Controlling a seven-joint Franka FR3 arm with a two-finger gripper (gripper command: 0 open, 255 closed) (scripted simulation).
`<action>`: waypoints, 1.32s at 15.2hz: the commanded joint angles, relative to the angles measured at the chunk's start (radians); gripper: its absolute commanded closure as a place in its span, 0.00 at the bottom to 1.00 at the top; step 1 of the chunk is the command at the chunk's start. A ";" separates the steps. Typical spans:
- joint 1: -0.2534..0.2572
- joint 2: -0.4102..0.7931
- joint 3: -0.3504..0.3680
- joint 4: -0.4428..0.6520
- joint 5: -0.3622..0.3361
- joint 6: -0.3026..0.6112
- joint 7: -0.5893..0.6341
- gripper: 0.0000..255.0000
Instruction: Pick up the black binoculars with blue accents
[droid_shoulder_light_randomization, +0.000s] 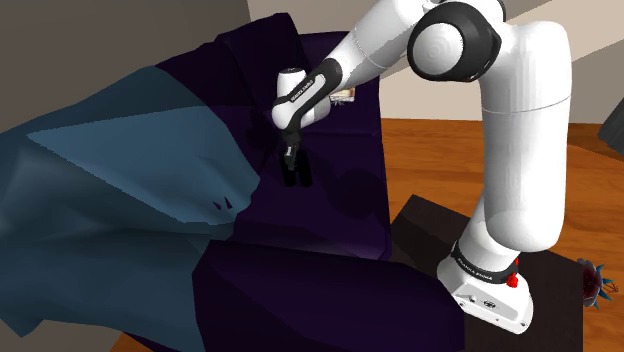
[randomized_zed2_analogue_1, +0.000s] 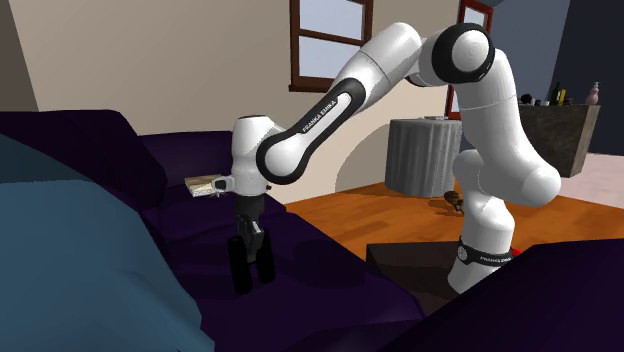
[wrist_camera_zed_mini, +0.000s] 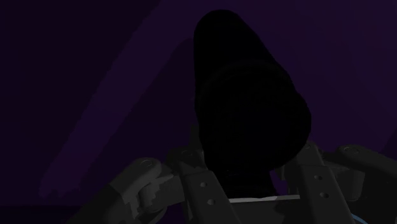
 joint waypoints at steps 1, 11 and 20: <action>0.000 0.001 0.000 0.000 0.000 0.001 0.000 1.00; 0.002 -0.023 -0.003 0.007 -0.006 -0.031 0.006 1.00; 0.006 -0.089 -0.009 0.045 -0.023 -0.132 0.020 1.00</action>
